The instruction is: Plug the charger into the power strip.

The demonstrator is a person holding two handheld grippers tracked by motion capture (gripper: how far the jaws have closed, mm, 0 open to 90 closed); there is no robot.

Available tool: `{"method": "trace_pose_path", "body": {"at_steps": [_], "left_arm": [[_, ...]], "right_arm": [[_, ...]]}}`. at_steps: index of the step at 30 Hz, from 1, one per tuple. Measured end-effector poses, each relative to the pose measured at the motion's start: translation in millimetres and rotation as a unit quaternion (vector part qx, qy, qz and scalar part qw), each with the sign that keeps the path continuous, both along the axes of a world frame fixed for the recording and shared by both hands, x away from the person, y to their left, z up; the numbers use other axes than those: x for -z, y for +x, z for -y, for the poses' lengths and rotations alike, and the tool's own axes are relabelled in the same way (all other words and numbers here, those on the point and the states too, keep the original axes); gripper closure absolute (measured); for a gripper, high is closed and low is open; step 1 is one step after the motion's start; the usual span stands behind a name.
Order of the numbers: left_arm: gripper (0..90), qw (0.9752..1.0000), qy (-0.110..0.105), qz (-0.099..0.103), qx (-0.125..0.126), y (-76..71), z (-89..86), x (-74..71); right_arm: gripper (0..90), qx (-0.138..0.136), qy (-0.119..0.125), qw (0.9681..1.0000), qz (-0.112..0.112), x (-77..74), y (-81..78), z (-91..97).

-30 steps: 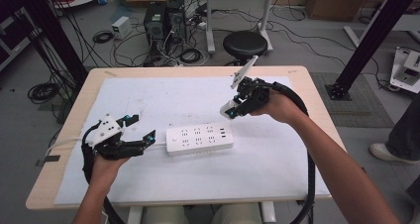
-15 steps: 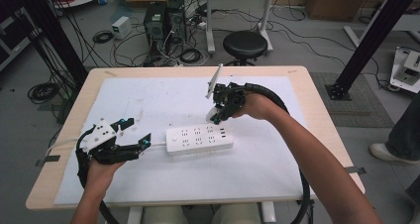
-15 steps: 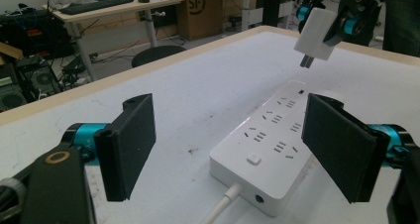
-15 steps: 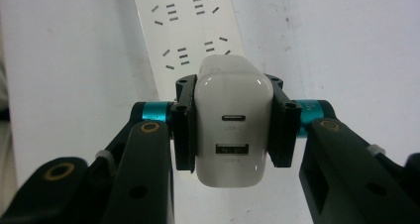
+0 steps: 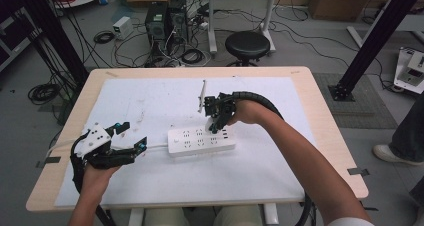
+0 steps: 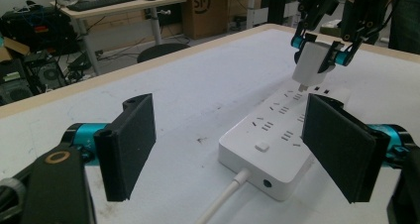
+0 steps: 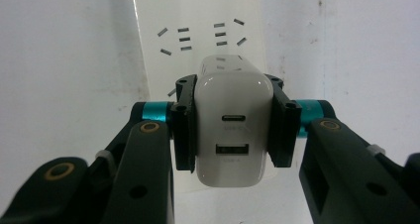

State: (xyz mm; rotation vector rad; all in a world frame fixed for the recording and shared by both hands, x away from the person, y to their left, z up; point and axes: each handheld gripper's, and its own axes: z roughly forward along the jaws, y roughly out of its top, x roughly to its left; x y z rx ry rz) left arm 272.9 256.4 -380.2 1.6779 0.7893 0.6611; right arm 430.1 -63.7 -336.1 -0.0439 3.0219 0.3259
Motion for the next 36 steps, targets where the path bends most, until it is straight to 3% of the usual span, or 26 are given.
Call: {"method": "trace_pose_path", "body": {"at_steps": [16, 19, 31, 36], "left_arm": [[21.1, 1.0, -0.005, -0.002, 0.007, 5.9, 1.4, 3.3], [21.2, 1.0, -0.006, -0.001, 0.007, 7.9, 2.1, 3.0], [21.1, 0.9999, -0.01, -0.001, 0.006, 10.9, 2.1, 6.2], [21.2, 1.0, -0.008, 0.0, 0.006, 9.7, 1.0, 5.7]], "right_arm": [[63.7, -0.027, -0.042, 0.9985, 0.021, 9.5, 5.4, -8.6], [63.8, -0.032, -0.047, 0.9983, 0.012, 10.3, 5.9, -12.8], [63.9, -0.045, -0.078, 0.9958, 0.012, 13.2, 6.1, -24.8], [63.9, -0.037, -0.09, 0.9952, 0.006, 13.5, 5.6, -27.6]]}}
